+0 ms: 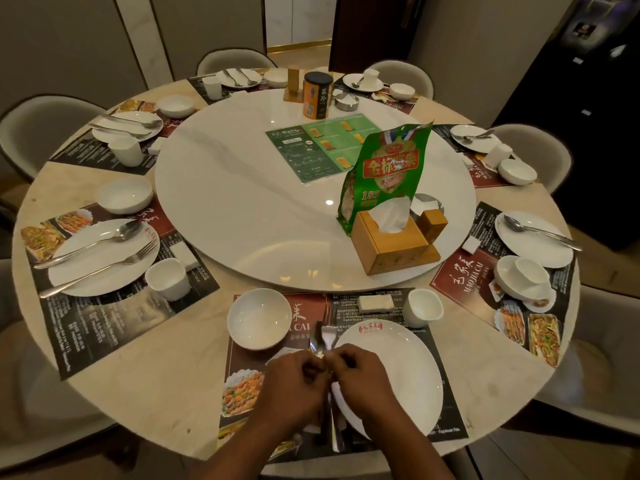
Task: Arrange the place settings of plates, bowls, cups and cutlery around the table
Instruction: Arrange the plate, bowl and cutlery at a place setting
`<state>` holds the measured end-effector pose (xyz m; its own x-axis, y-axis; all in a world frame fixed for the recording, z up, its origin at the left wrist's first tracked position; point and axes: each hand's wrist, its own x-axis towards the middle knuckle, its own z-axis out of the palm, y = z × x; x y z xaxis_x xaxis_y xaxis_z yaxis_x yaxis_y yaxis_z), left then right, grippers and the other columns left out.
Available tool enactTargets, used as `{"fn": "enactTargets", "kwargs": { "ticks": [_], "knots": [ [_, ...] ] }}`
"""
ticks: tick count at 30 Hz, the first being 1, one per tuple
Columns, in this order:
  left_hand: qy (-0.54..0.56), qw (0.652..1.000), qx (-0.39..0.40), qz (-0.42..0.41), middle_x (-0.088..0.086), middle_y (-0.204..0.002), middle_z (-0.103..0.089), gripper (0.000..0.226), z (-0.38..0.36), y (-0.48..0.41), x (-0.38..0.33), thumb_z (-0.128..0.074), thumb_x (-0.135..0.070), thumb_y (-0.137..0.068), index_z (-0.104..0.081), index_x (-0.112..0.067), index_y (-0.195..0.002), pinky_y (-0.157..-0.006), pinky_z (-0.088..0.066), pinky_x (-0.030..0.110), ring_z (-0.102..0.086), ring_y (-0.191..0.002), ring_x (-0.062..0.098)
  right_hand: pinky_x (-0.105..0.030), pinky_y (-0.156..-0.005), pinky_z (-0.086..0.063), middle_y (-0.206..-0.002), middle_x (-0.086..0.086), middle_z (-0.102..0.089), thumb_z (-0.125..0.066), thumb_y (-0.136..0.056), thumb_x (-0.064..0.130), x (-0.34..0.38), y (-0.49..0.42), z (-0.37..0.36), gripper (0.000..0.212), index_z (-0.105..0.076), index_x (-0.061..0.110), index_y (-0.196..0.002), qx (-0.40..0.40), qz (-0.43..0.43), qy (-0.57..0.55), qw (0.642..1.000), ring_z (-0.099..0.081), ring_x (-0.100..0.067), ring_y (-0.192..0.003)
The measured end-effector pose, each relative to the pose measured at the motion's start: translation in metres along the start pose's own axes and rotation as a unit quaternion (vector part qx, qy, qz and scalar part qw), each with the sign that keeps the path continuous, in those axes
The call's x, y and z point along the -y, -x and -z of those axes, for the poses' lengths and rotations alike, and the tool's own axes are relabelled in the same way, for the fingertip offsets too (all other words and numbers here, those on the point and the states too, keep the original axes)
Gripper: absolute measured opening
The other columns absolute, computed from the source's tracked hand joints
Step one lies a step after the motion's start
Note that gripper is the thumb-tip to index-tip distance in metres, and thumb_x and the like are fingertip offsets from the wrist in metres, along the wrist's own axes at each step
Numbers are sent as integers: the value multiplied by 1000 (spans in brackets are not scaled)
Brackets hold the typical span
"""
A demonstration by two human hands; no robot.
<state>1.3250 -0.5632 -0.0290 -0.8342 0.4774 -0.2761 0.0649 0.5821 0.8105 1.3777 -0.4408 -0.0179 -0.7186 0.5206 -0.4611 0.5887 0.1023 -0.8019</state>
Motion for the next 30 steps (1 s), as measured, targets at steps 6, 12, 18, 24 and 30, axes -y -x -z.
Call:
{"fn": "enactTargets", "kwargs": {
  "ticks": [6,12,18,24,30],
  "knots": [
    [-56,995,-40,69,-11,-82,-69,6,-16,-10,7,-69,-23,-84,-71,-28,-81,-67,-52,16,-63,-73,2,-34,-73,-57,-79,-3,-72,-57,-97,22,-7,3,52,16,-71,18,-90,-72,-38,-77,994,-69,-20,-78],
    [-91,986,-63,123,-6,-65,-67,26,-31,-23,6,-67,-36,-87,-74,-20,-67,-61,-49,20,-60,-61,6,-30,-70,-57,-85,1,-73,-64,-93,24,-39,2,75,11,-71,22,-101,-81,-65,-19,994,-70,-16,-78],
    [-157,981,-60,100,-9,-65,-58,38,-34,-33,9,-65,-61,-79,-58,-27,-65,-53,-41,21,-61,-64,10,-32,-84,-53,-92,8,-71,-72,-86,26,-59,-2,80,15,-71,25,-101,-141,-41,123,981,-63,-11,-86],
    [-219,968,-53,115,-2,-76,-68,21,-34,-36,16,-68,-42,-67,-65,-22,-74,-64,-57,30,-66,-70,17,-29,-90,-50,-102,5,-69,-68,-89,28,-61,-10,82,18,-68,25,-107,-139,-43,163,976,-61,-11,-91],
    [-247,960,-54,122,-5,-68,-62,15,-37,-36,20,-67,-33,-73,-61,-21,-67,-53,-48,25,-61,-64,13,-27,-89,-50,-103,4,-70,-65,-91,28,-66,-16,86,18,-68,23,-109,-134,-23,185,973,-60,-12,-91]
  ]
}}
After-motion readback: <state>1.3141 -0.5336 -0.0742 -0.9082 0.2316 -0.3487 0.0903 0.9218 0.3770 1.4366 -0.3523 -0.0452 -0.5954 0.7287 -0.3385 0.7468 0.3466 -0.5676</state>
